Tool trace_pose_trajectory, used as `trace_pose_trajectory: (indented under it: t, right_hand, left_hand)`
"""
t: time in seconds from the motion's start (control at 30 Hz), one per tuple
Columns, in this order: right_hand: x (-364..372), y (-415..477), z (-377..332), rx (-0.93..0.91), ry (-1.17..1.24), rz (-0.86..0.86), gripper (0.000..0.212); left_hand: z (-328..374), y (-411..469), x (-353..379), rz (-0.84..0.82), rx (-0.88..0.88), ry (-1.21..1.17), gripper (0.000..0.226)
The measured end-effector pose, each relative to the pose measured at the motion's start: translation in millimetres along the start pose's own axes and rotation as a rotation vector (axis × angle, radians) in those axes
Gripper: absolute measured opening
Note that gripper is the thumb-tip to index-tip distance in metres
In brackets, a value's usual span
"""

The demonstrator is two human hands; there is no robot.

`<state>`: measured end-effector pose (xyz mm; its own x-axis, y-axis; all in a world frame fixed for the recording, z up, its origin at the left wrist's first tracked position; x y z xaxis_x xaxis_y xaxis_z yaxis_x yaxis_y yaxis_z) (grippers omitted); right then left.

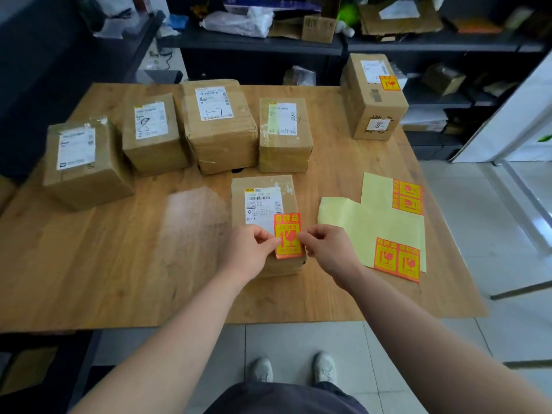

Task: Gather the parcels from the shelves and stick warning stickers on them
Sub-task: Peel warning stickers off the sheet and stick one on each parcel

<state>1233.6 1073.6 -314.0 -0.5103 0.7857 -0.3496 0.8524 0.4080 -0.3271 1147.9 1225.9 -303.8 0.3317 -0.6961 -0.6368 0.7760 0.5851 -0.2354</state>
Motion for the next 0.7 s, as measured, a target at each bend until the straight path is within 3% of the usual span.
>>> trace_pose_trajectory:
  t: [0.7]
  right_hand:
    - [1.2,3.8,5.9,0.044,-0.044,-0.028,0.018]
  left_hand:
    - [-2.3,5.4,8.2,-0.029,-0.021,0.121,0.023]
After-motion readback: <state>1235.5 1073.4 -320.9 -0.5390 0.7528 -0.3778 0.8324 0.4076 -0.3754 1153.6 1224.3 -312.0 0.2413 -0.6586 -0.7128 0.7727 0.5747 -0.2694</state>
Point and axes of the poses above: each hand's wrist, its own y-axis towards the middle knuckle, its own x-axis out of the palm, z = x × y, the point moved 7 cm from there along y, towards the middle knuckle, and after that the axes turned 2 degrees about -x, right-handed, at the moved point
